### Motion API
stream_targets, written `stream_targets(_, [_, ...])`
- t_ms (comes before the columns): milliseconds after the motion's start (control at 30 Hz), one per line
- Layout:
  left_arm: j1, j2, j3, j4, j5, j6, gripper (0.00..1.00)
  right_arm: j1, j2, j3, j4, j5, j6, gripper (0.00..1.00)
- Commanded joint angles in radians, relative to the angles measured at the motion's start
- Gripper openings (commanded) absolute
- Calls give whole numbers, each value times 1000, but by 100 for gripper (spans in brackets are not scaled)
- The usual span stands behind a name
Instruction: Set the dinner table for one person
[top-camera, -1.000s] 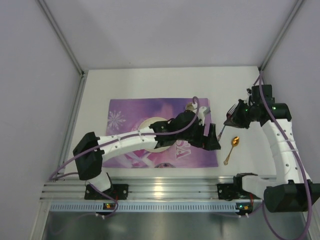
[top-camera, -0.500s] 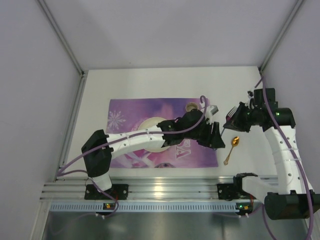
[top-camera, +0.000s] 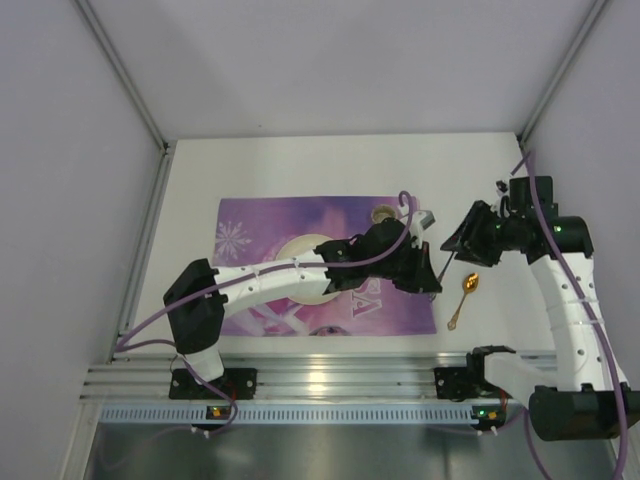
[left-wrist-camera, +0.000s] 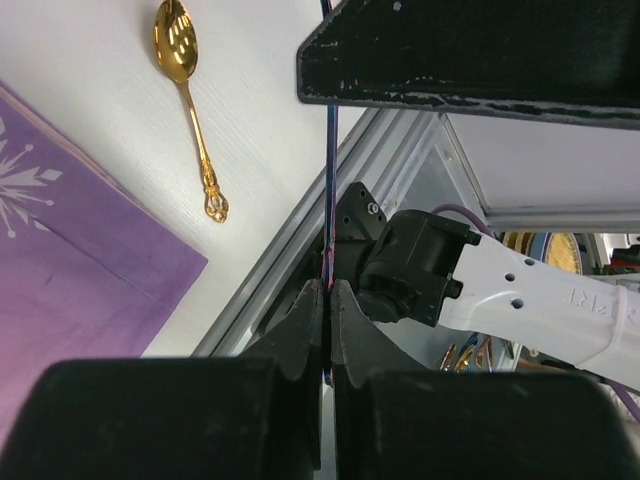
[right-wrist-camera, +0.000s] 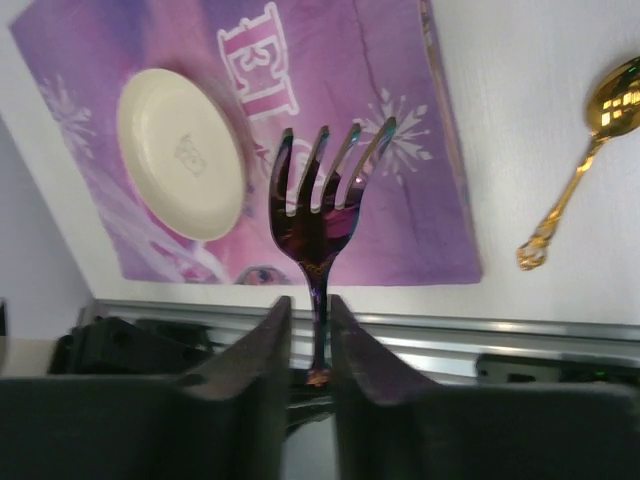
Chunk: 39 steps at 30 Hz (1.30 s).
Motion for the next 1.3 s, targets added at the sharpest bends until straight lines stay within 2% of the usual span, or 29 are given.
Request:
stream_targets(0, [-9, -29, 10, 66, -7, 12, 0, 10, -53, 84, 49, -98, 31, 52])
stream_targets(67, [-8, -35, 5, 48, -20, 18, 0, 12, -68, 110, 72, -109, 57, 67])
stream_targets(100, [-8, -38, 6, 36, -35, 29, 0, 12, -77, 143, 72, -109, 63, 79])
stream_targets(200, [6, -60, -7, 2, -66, 48, 0, 10, -67, 228, 32, -97, 56, 88])
stream_targets(367, [90, -183, -130, -36, -75, 43, 0, 10, -71, 346, -32, -86, 51, 90])
stream_targets(467, [220, -329, -292, -15, -11, 17, 0, 9, -65, 391, -52, -94, 48, 90])
stream_targets(533, [363, -415, -434, 37, 49, -20, 0, 9, -67, 391, -60, -100, 39, 90])
stream_targets(567, [418, -491, -482, 71, 156, -49, 0, 9, -73, 385, -57, -100, 40, 90])
stream_targets(600, [536, -523, -528, 110, 225, -64, 0, 10, -74, 366, -58, -100, 40, 90])
stream_targets(633, [588, -553, -600, 138, 279, -75, 0, 10, -77, 357, -55, -102, 40, 90])
stream_targets(667, [642, -604, -628, 138, 369, -80, 0, 10, -84, 346, -49, -103, 39, 90])
stream_targets(700, [734, -627, -651, 132, 403, -75, 0, 9, -88, 326, -46, -108, 40, 90])
stream_targets(767, [820, -690, -701, 91, 491, -52, 0, 9, -94, 308, -35, -115, 42, 90])
stream_targets(800, [901, -707, -713, 71, 512, -43, 0, 9, -96, 294, -34, -118, 42, 90])
stream_targets(1000, [1196, -701, -774, -62, 669, 44, 0, 10, -102, 262, -18, -132, 45, 89])
stream_targets(1100, [1274, -643, -780, -148, 718, 116, 0, 10, -99, 260, -18, -134, 43, 89])
stream_targets(1267, [1334, -563, -799, -230, 766, 216, 0, 10, -104, 251, -18, -134, 39, 89])
